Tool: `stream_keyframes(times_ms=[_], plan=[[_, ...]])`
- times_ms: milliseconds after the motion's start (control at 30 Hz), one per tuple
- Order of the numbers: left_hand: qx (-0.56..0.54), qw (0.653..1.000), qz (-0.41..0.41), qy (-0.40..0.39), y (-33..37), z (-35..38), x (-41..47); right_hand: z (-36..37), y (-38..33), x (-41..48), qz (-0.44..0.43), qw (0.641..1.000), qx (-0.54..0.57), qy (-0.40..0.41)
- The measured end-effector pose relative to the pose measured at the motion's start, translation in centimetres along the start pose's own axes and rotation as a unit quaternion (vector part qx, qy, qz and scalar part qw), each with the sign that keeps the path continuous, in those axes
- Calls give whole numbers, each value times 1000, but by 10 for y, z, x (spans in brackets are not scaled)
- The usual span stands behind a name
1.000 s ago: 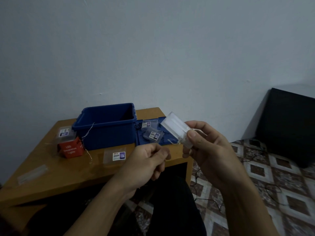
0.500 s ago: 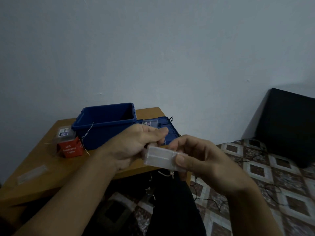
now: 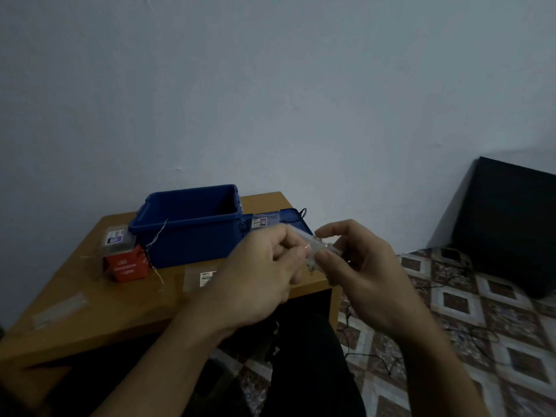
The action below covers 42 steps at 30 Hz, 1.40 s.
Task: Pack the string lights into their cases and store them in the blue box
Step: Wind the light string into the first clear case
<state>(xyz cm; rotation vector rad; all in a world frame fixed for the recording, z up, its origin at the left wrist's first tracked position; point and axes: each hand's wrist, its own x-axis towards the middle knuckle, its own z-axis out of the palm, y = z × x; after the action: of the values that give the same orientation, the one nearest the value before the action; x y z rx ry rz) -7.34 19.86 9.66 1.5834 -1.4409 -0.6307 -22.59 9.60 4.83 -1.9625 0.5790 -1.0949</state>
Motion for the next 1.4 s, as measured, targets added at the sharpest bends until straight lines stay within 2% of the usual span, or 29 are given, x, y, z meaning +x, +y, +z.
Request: stream_keyframes(times_ms=[133,333,567,700,833,1100,1400], plan=[[-22,999,7,31,-12,12,-3,4,2,0,-35,999,24,31],[-25,999,41,21,-14,6,-3,8,-6,0,-48,995,83,37],[-115,992,-15,42,-24,6,-1,8,-11,-1,-46,989,137,29],[-218,976,-22,21,-23,11,-3,9,-10,-1,-39,987,154,27],[-221,975,-1,26,-21,11,-1,9,-9,-1,-36,984,175,25],[-289,957,-24,-17,-24,7,2,8,-5,0,-3,973,230,19],[-304,951,-30,-45,-24,4,3,9,-5,1,9,967,255,18]])
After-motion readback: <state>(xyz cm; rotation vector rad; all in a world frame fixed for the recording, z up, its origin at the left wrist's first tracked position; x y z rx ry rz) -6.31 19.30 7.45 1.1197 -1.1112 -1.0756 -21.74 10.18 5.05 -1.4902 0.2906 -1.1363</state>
